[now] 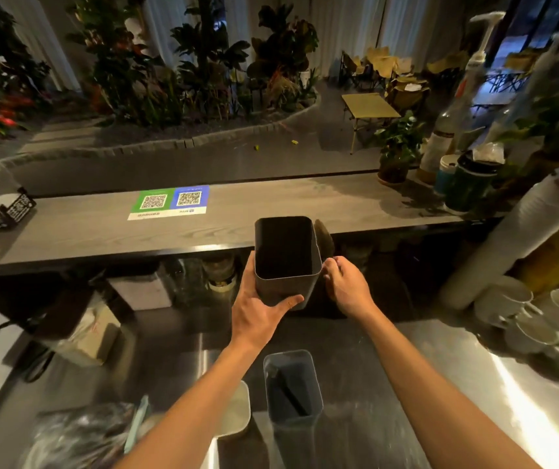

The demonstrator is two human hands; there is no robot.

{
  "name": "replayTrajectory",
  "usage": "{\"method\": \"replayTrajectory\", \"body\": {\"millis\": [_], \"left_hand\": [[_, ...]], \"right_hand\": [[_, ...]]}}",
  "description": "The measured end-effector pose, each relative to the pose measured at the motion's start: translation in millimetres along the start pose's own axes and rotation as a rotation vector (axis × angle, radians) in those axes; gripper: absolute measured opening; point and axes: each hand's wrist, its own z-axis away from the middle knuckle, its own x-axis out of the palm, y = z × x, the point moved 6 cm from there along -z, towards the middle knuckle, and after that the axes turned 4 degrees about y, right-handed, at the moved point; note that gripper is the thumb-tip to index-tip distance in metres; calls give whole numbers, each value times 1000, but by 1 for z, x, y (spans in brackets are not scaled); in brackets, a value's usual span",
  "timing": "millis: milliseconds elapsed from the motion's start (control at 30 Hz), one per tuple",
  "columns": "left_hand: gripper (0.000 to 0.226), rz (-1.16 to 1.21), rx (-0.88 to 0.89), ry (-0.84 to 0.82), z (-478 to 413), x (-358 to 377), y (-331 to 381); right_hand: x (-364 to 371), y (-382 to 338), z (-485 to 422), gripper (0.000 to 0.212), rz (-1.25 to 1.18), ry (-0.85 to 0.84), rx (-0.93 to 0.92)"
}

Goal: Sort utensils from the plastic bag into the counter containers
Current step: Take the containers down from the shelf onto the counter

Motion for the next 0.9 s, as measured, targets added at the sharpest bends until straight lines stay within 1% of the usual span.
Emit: {"method": "replayTrajectory", "body": {"millis": [133,200,267,300,333,400,433,500,533,600,633,700,733,767,833,900], "left_hand": [[118,-27,-76,-31,42,-8,-31],[117,-29,-90,-42,58,-10,-43],[114,-23,-93,-58,71,-10,-49],[110,-5,-103,-62,76,-12,-50],[100,30,-101,-67,81,-14,-50],[63,-38,12,-79,87,-20,-41],[51,3,2,-93,87,-21,-36],[48,188,-117,-119,90,-24,-34],[48,238,-168,-116,92,-28,-31],[48,254,-148,-114,85,-26,-30],[51,200,-101,-120,85,-23,-29],[69,153,20,-202,90,-13,-31],[78,213,-26,-231,91,-11,-36],[82,239,-53,-219,91,-13,-41],[78,314,-113,-211,92,-16,-43],[80,405,-168,-222,93,-15,-42]], "right_hand": [[9,8,41,19,56,-17,-55],[9,12,55,22,40,-11,-77],[9,10,65,19,-12,-18,-94],[9,6,68,17,-40,-26,-115],[8,0,71,17,-69,-35,-147],[7,-15,74,20,-123,-46,-210],[6,-24,75,21,-148,-47,-237],[7,-42,76,22,-197,-62,-272],[9,-50,77,21,-224,-80,-275],[17,-58,77,21,-249,-115,-268],[21,-57,77,20,-237,-131,-267],[32,-49,77,21,-135,-180,-264],[39,-43,78,22,-8,-205,-274],[44,-37,80,25,167,-217,-300],[50,-31,82,30,487,-185,-359],[50,-32,85,32,616,-136,-399]]}}
